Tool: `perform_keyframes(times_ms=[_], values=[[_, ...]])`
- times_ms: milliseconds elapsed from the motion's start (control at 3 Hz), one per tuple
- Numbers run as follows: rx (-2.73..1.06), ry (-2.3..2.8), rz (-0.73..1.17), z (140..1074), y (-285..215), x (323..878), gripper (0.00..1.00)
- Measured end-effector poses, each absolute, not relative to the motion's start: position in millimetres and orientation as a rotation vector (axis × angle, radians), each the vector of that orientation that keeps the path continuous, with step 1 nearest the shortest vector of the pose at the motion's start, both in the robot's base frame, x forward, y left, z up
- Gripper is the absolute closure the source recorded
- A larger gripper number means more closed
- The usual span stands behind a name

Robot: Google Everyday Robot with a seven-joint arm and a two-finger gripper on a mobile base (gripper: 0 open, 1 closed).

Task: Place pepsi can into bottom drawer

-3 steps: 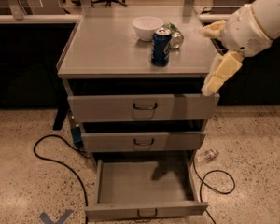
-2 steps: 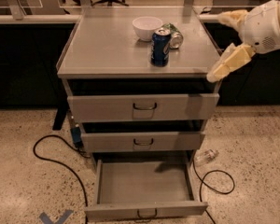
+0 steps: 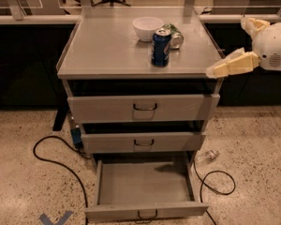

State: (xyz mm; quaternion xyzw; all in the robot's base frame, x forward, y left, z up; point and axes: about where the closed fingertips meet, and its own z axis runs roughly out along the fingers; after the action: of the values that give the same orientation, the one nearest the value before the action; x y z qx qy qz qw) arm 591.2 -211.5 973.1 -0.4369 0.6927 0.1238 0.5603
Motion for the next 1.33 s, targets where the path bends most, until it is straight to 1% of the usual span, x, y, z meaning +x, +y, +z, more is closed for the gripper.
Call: perform_keyframes(times_ms=[667,1333], values=[[-0.714,1.554,0.160,994,-246,631,0.00],[-0.520,1.498,0.031,1015,-283,656,0.00]])
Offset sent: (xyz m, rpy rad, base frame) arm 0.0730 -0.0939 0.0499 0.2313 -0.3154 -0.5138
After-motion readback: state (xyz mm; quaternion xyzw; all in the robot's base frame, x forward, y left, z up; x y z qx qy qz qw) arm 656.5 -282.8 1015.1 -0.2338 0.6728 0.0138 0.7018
